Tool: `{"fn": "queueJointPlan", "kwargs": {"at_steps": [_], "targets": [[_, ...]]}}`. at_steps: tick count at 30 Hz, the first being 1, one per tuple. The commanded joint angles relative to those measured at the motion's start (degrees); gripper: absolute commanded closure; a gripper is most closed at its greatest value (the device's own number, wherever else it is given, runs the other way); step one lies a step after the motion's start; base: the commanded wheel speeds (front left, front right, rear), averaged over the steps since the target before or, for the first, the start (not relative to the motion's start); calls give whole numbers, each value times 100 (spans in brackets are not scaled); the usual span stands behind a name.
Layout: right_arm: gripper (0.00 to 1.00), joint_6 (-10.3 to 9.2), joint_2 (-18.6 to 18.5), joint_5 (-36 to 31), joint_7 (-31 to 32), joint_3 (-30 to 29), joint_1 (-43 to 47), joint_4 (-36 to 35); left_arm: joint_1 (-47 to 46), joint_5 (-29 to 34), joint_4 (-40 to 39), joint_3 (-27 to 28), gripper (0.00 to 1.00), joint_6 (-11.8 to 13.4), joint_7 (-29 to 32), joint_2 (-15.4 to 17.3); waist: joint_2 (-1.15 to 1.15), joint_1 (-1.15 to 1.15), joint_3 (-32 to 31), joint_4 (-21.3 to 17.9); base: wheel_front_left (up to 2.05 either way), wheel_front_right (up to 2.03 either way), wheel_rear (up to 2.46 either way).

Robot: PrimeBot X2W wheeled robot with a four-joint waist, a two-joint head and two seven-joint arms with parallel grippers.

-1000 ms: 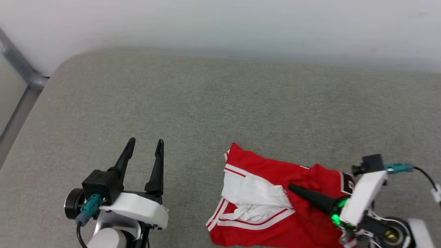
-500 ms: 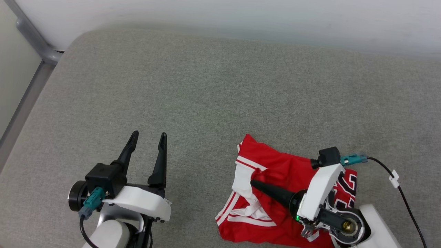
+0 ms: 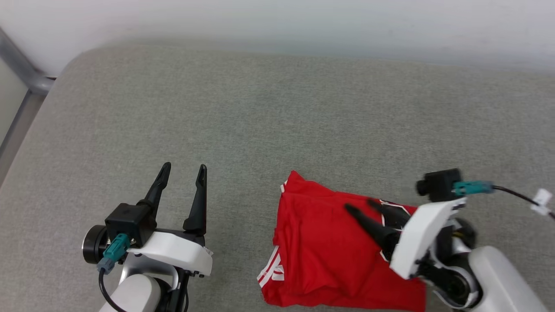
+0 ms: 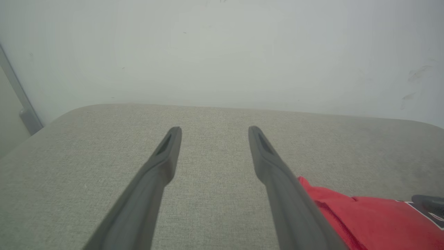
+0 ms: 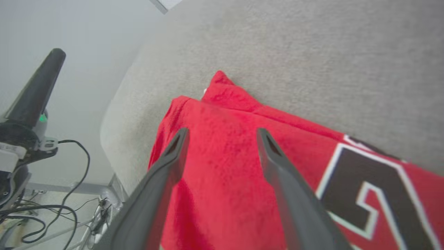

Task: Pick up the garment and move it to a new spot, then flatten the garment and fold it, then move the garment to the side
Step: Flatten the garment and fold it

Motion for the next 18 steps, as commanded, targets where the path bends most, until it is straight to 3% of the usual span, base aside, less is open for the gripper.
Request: {"fn": "queueJointPlan", "kwargs": {"at_steps": [1, 6, 10, 15, 18], "targets": [[0, -2, -123, -419, -255, -127, 92, -8, 5, 23, 10, 26, 0, 25, -22, 12, 0, 0, -53, -87, 0, 0, 0], [0, -2, -229, -1752, -1042, -948, 327, -33, 91, 40, 15, 41, 0, 73, -29, 71, 0, 0, -164, -271, 0, 0, 0], [0, -3, -86, -2664, -1557, -1865, 627, -273, 135, 44, 32, 53, 0, 114, -40, 96, 0, 0, -251, -403, 0, 0, 0], [0, -3, 185, -3281, -2040, -2749, 1020, -817, 166, 29, 99, 98, 0, 136, -50, 126, 0, 0, -367, -514, 0, 0, 0], [0, -3, 336, -3487, -2268, -2953, 1226, -1170, 258, 50, 147, 146, 0, 162, -69, 158, 0, 0, -470, -576, 0, 0, 0]]}}
